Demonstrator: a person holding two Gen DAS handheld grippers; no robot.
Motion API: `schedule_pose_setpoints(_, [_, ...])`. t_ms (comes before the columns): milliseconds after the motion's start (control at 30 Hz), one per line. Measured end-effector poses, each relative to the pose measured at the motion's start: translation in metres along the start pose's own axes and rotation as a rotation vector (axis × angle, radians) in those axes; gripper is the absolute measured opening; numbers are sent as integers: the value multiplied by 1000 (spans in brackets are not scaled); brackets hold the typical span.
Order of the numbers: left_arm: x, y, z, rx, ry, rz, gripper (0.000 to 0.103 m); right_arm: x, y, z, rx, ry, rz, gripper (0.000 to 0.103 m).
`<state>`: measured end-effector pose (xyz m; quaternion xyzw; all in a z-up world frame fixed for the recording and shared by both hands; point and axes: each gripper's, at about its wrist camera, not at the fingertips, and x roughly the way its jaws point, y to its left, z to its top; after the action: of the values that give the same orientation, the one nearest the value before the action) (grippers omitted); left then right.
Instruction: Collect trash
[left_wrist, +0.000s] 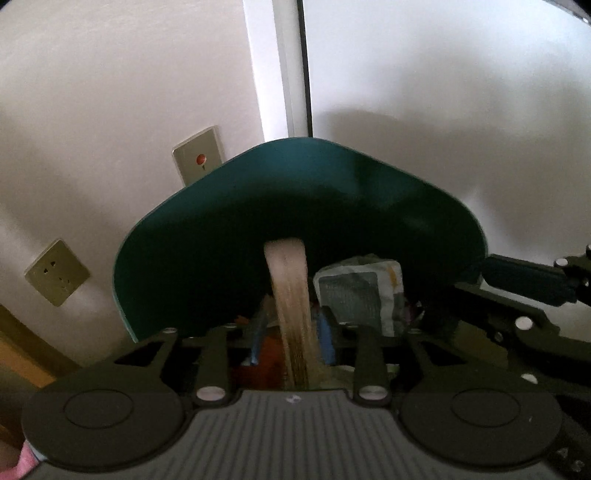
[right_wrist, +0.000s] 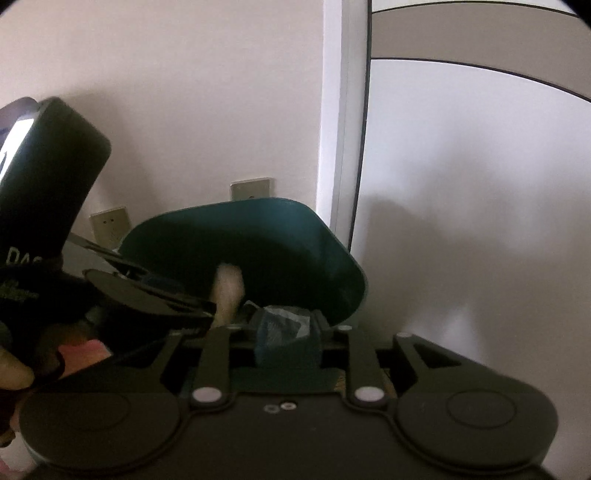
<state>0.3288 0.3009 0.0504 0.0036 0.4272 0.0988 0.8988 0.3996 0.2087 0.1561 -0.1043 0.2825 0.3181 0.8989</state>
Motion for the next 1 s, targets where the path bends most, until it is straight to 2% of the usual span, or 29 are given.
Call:
schedule_pose_setpoints(33, [-3, 1, 0, -7, -6, -1, 45, -3, 0, 0, 2, -6, -1, 26])
schedule_pose_setpoints(67, [-6, 1, -1, -14, -14, -3, 62, -5, -1, 1, 6, -11, -2, 28])
schedule_pose_setpoints(133, [-16, 2, -2, -24, -44, -2, 73, -12, -2, 1, 22, -24, 0, 31])
schedule_pose_setpoints(467, [-65, -10, -18, -20, -110, -15, 74, -58, -4, -1, 44, -86, 2, 38])
schedule_pose_setpoints(600, [-95, -17, -27, -12, -163, -26, 74, -75, -4, -3, 54, -115, 5, 39])
schedule_pose_setpoints(667, [-109, -19, -33, -14, -192, -31, 81, -84, -5, -5, 64, -131, 17, 39])
schedule_pose_setpoints(767, [-128, -23, -41, -19, -239, -39, 81, -98, -6, -9, 70, -153, 31, 40])
schedule_pose_setpoints(1000, [-156, -29, -64, -35, -290, 6, 83, -133, -11, -26, 84, -204, 50, 50])
